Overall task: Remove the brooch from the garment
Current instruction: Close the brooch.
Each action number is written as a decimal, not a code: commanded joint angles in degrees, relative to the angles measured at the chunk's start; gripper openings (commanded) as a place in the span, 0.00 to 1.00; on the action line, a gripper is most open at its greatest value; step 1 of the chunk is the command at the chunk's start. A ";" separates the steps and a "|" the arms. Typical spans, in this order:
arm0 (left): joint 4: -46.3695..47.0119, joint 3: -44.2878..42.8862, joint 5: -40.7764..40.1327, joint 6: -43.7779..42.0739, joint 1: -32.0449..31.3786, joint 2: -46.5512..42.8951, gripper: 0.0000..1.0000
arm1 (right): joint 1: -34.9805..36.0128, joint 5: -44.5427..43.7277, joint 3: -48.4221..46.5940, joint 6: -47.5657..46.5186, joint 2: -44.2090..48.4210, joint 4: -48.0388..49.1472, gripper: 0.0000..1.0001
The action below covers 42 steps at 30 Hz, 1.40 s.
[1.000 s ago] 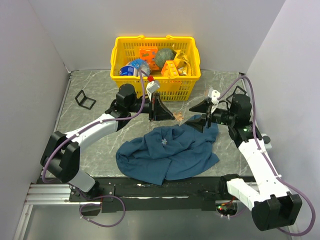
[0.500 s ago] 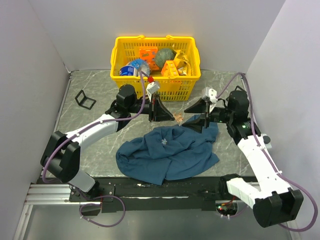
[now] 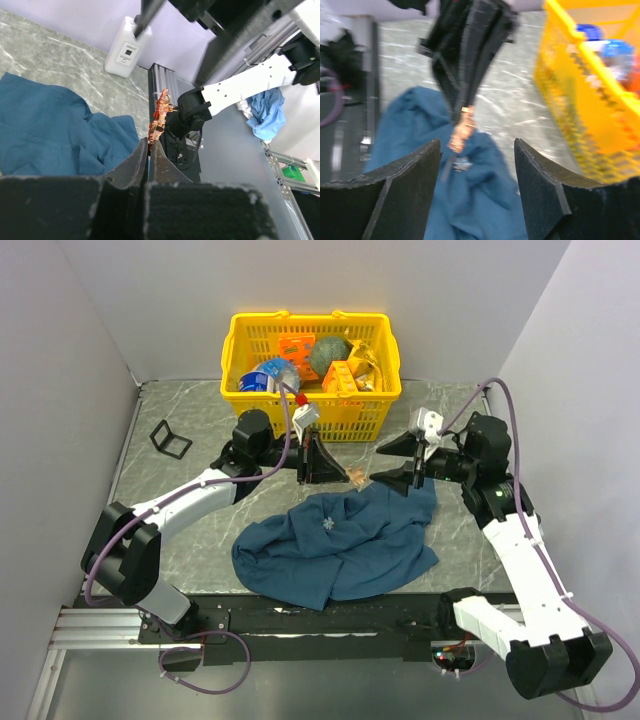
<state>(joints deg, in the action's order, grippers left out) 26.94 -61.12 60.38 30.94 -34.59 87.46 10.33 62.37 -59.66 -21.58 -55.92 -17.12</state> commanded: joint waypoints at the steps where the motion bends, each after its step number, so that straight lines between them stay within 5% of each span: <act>1: 7.85 1.44 4.30 5.17 -0.30 -1.86 0.01 | -0.40 -8.13 -2.65 -7.67 1.87 -4.49 0.66; 7: 24.91 5.05 8.61 17.57 -0.74 -0.71 0.01 | -0.48 -9.99 -3.27 -13.74 2.74 -12.04 0.64; 42: 19.03 4.96 5.19 13.27 -3.38 3.07 0.01 | 7.51 -1.81 -3.01 -12.87 0.29 -16.10 0.63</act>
<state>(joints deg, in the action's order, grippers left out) 44.71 -54.76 65.65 45.21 -37.54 90.19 17.41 59.05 -59.99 -33.50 -55.83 -32.86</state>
